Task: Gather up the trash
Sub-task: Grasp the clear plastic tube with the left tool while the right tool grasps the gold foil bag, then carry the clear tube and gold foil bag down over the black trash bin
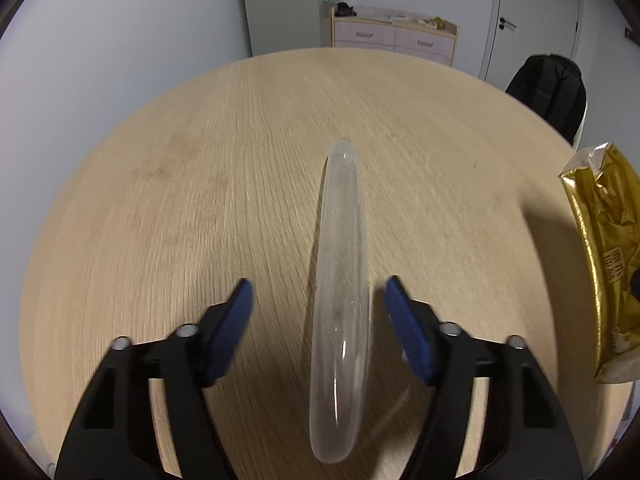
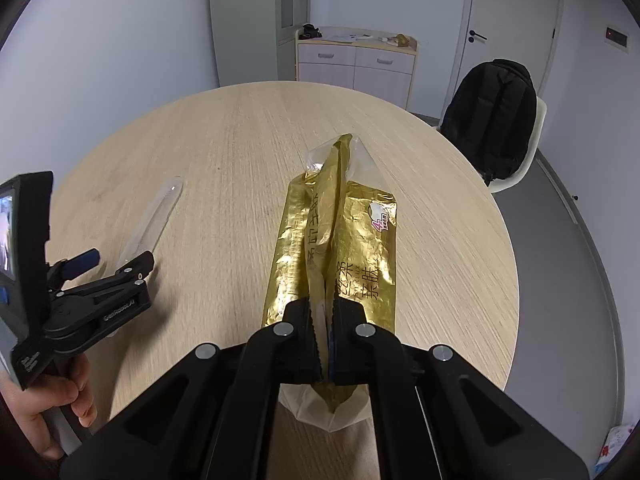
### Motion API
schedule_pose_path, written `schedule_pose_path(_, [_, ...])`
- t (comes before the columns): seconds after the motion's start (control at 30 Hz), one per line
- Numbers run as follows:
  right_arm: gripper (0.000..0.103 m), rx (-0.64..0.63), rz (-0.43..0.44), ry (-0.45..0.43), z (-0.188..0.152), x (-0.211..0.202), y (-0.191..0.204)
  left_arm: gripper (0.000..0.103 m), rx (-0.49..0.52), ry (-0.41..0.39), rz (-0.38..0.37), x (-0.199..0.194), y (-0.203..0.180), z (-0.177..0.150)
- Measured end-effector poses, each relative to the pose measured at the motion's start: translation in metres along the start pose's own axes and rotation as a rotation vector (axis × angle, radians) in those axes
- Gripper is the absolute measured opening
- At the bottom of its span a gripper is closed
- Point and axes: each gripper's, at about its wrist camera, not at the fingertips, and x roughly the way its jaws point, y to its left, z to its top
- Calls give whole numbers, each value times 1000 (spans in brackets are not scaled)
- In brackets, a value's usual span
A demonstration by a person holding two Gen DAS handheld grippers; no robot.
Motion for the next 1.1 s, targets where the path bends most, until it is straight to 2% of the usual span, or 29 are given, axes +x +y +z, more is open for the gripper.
schedule_pose_path(0.03, [1,1,2,4,-1,2,0,54,-5,-7,-7,0,1,0])
schedule_pose_path(0.17, [1,-2,9,16,-2,8,5,47,-17,9,-20,0,5,2])
schedule_pose_path(0.23, [1,-6,12,18,-2,10,7,34,-18,14,-20,-1,6,2])
schedule_pose_path(0.33, [1,-11,14,19,-1,11,8,25,-6,26,-25,-3,5,1])
schedule_pose_path(0.43, [1,-14,17,20,0,13,7,25,-4,26,-49,-10,6,-1])
schedule_pose_path(0.87, [1,-40,42,0,-10,-5,22,25,-32,-4,-15,-55,23,-19])
schedule_pose_path(1.1, [1,-70,50,-10,-21,-19,40,25,-56,-19,-1,-79,36,-41])
